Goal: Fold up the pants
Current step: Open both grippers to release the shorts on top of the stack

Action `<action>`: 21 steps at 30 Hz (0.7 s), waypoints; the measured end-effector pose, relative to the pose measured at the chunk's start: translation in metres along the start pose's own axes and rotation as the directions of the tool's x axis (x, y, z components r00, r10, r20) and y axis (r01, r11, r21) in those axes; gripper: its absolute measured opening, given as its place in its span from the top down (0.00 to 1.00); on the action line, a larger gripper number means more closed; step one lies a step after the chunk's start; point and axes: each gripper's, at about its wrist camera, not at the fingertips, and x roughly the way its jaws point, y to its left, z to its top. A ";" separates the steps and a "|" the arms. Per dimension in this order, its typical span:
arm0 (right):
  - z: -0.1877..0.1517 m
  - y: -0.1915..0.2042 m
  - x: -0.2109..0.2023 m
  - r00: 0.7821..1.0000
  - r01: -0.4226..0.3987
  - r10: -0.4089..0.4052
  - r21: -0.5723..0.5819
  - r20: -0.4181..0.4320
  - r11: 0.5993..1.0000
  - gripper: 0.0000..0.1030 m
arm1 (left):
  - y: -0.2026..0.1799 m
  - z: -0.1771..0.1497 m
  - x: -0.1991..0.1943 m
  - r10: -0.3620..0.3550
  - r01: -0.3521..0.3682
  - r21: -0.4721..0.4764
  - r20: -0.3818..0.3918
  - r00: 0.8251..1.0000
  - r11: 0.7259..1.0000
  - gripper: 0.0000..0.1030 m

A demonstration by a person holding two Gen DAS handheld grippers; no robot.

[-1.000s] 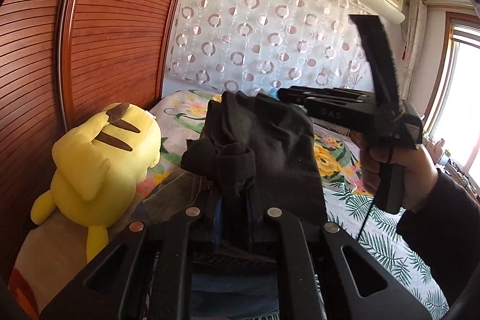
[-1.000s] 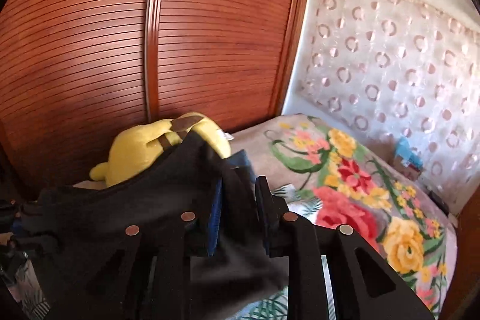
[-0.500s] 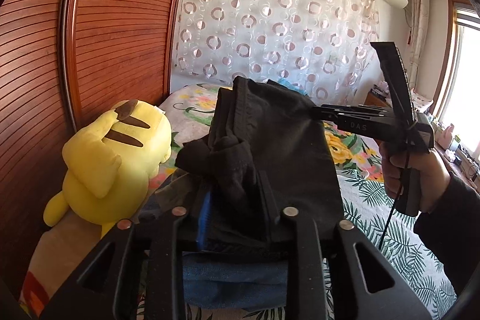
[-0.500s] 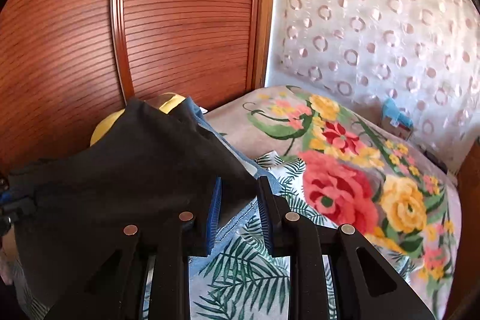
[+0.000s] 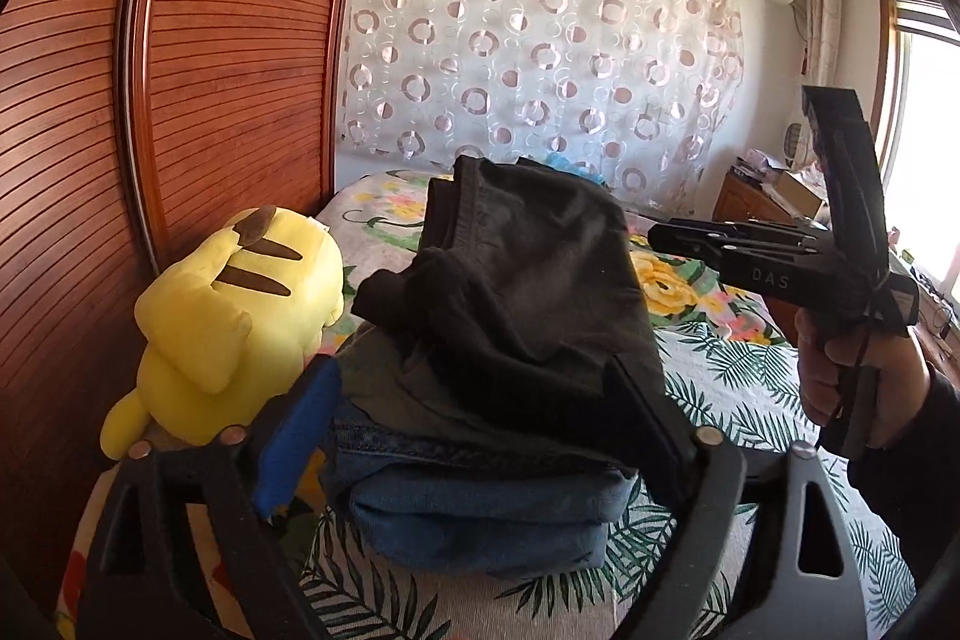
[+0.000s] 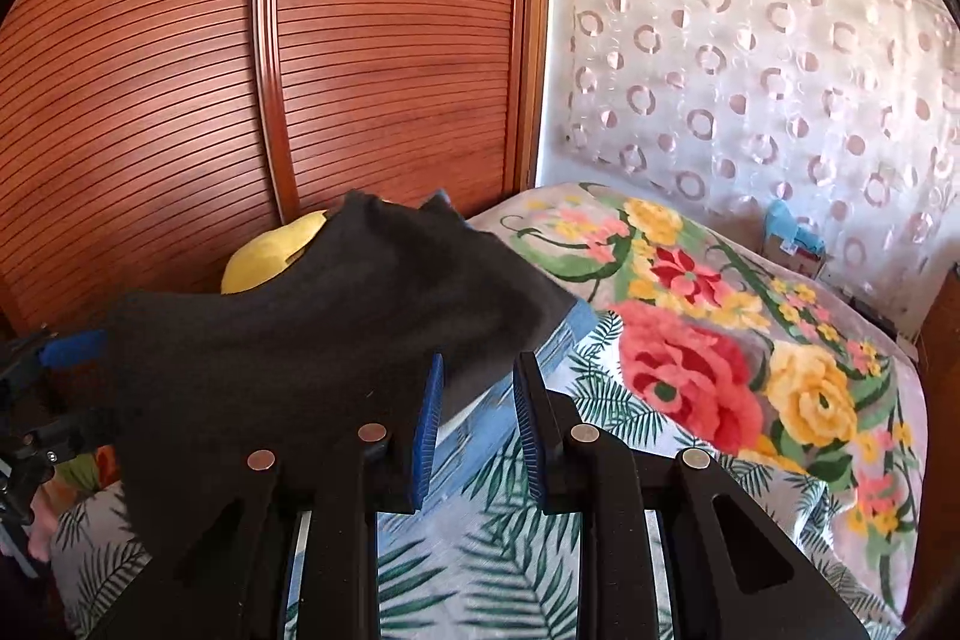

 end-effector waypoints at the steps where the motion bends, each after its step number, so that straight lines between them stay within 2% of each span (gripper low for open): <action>1: -0.002 0.001 -0.003 1.000 -0.003 0.003 0.004 0.002 1.000 0.76 | -0.001 0.000 -0.002 0.005 -0.005 0.006 0.002 1.000 1.000 0.03; 3: -0.005 0.002 -0.009 1.000 -0.002 0.002 0.007 0.005 1.000 0.76 | -0.003 -0.001 -0.006 0.024 -0.024 0.023 0.010 1.000 0.999 0.00; 5: -0.008 0.004 -0.016 1.000 0.004 -0.004 0.013 0.007 1.000 0.69 | -0.005 -0.002 -0.009 0.018 -0.019 0.031 0.010 1.000 0.999 0.00; 7: -0.012 0.006 -0.023 1.000 0.003 -0.003 0.023 0.013 1.000 0.58 | -0.007 -0.003 -0.014 0.006 -0.006 0.031 0.011 1.000 0.999 0.00; 13: -0.031 0.019 -0.055 0.999 0.021 -0.022 0.050 0.028 0.999 0.37 | -0.025 -0.006 -0.028 -0.036 0.036 0.078 0.007 0.999 0.996 0.00; 21: -0.059 0.028 -0.104 0.997 0.073 -0.077 0.115 0.032 0.991 0.36 | -0.058 -0.013 -0.045 -0.097 0.095 0.157 0.008 0.995 0.983 0.00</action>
